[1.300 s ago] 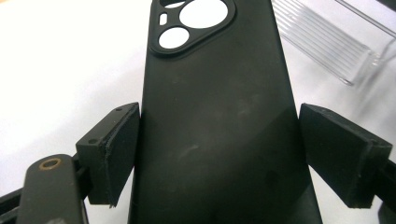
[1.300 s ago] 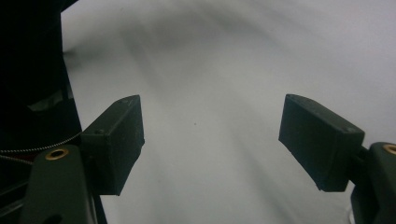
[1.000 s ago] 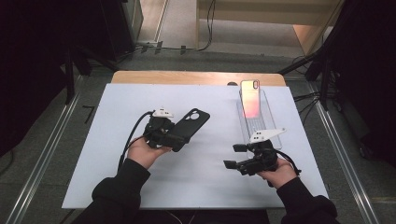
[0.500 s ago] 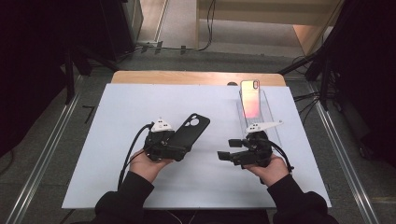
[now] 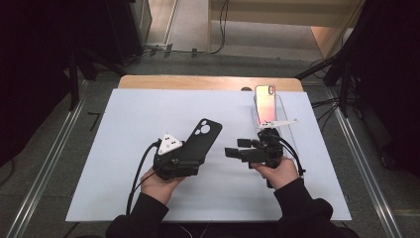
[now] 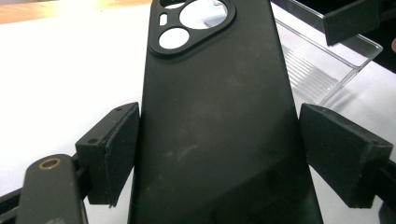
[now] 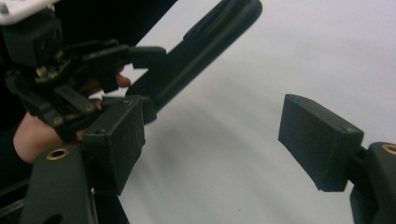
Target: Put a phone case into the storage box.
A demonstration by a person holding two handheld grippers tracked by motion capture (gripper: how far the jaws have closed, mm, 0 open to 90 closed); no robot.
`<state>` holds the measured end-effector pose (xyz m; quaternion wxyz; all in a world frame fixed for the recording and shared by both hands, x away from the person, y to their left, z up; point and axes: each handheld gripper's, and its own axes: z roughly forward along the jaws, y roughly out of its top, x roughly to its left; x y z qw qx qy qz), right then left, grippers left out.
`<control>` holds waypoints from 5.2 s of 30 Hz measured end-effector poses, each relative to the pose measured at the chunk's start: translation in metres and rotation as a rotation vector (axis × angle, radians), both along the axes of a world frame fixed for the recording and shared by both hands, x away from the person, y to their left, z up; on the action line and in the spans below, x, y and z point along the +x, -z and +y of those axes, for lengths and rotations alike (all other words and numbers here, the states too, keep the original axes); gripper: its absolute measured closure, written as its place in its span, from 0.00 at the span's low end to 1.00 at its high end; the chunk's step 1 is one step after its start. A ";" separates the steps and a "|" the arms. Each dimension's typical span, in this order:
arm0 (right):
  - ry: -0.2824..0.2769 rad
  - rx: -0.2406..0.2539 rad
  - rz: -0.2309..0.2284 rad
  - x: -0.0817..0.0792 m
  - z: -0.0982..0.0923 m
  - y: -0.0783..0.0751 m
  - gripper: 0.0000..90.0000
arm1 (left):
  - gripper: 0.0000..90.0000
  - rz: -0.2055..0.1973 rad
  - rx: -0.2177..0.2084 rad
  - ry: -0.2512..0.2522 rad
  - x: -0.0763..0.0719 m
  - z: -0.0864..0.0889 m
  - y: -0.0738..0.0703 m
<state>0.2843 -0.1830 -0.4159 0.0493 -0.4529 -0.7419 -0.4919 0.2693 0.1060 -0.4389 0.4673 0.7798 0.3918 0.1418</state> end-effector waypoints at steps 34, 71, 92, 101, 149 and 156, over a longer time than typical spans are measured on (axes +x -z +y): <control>0.077 0.079 0.150 0.038 0.021 0.011 0.46 | 0.17 -0.060 -0.073 0.020 -0.021 -0.022 0.014; -0.016 0.161 0.178 0.032 0.017 -0.017 0.87 | 0.12 0.070 -0.094 0.125 -0.011 -0.027 0.010; 0.027 -0.097 -0.016 0.021 0.022 -0.027 0.87 | 0.13 0.202 -0.029 0.184 0.004 -0.015 -0.001; -0.053 -0.166 -0.142 0.017 0.023 -0.028 0.87 | 0.16 0.218 0.003 0.218 0.018 -0.008 -0.013; -0.559 -0.081 -0.212 0.023 0.016 -0.013 0.86 | 0.37 0.162 -0.050 0.531 0.037 0.019 -0.048; -0.607 -0.074 -0.243 0.019 0.020 -0.015 0.86 | 0.37 0.143 -0.046 0.570 0.035 0.015 -0.048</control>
